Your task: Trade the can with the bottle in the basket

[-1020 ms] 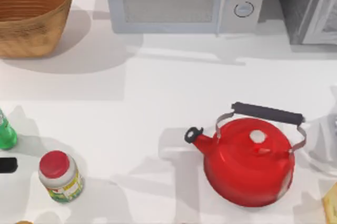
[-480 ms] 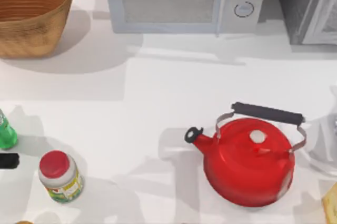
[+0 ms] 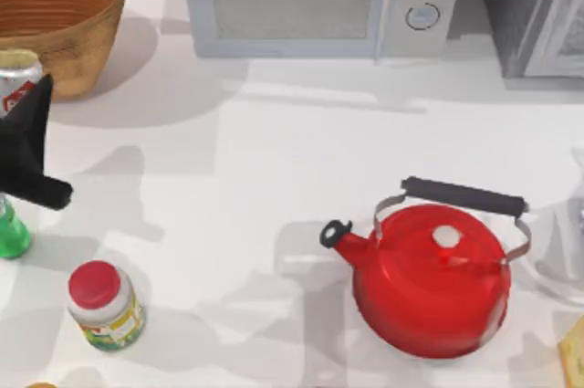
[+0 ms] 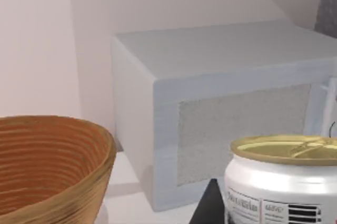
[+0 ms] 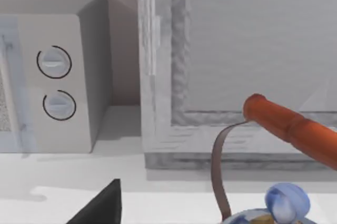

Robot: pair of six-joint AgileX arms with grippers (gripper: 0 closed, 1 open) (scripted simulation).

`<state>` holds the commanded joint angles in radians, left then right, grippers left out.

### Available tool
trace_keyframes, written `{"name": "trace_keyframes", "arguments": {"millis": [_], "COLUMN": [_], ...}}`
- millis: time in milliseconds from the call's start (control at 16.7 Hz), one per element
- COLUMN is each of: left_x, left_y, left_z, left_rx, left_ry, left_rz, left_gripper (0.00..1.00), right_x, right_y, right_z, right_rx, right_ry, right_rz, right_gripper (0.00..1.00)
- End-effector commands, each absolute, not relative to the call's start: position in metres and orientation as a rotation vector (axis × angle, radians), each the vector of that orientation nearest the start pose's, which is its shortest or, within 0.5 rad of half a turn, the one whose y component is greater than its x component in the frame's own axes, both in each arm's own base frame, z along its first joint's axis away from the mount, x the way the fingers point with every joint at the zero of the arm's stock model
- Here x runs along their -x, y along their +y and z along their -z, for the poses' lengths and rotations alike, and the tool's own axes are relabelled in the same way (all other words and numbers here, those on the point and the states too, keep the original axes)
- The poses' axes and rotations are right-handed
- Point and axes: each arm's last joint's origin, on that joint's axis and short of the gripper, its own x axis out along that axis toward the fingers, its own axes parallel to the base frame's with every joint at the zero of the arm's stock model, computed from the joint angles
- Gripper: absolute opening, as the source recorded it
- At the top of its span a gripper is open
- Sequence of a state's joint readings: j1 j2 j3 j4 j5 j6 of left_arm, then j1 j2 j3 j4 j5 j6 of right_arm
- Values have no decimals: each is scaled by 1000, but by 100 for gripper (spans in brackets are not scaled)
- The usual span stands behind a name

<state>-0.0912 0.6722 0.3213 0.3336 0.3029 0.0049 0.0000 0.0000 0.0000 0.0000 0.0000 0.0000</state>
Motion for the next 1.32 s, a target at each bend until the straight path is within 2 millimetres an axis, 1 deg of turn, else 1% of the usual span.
{"name": "trace_keyframes", "arguments": {"millis": [120, 240, 360, 480, 540, 660, 840, 960, 1140, 1260, 1320], "left_x": [-195, -229, -265, -301, -318, -348, -379, -391, -398, -398, -398], "left_y": [-36, -50, -67, -86, -97, -119, -149, -167, -187, -195, -199], "left_z": [-246, -251, -246, -232, -222, -195, -144, -108, -59, -35, -27], "left_rx": [9, 10, 12, 12, 12, 12, 9, 7, 4, 2, 1], "left_ry": [16, 17, 18, 18, 18, 17, 13, 10, 6, 3, 2], "left_rz": [509, 634, 762, 892, 956, 1081, 1255, 1357, 1483, 1541, 1563], "left_gripper": [0, 0, 0, 0, 0, 0, 0, 0, 0, 0, 0], "right_x": [-106, -106, -106, -106, -106, -106, -106, -106, -106, -106, -106], "right_y": [-1, -1, -1, -1, -1, -1, -1, -1, -1, -1, -1], "right_z": [-160, -160, -160, -160, -160, -160, -160, -160, -160, -160, -160], "right_rx": [0, 0, 0, 0, 0, 0, 0, 0, 0, 0, 0], "right_ry": [0, 0, 0, 0, 0, 0, 0, 0, 0, 0, 0], "right_rz": [0, 0, 0, 0, 0, 0, 0, 0, 0, 0, 0], "right_gripper": [100, 100, 100, 100, 100, 100, 100, 100, 100, 100, 100]}}
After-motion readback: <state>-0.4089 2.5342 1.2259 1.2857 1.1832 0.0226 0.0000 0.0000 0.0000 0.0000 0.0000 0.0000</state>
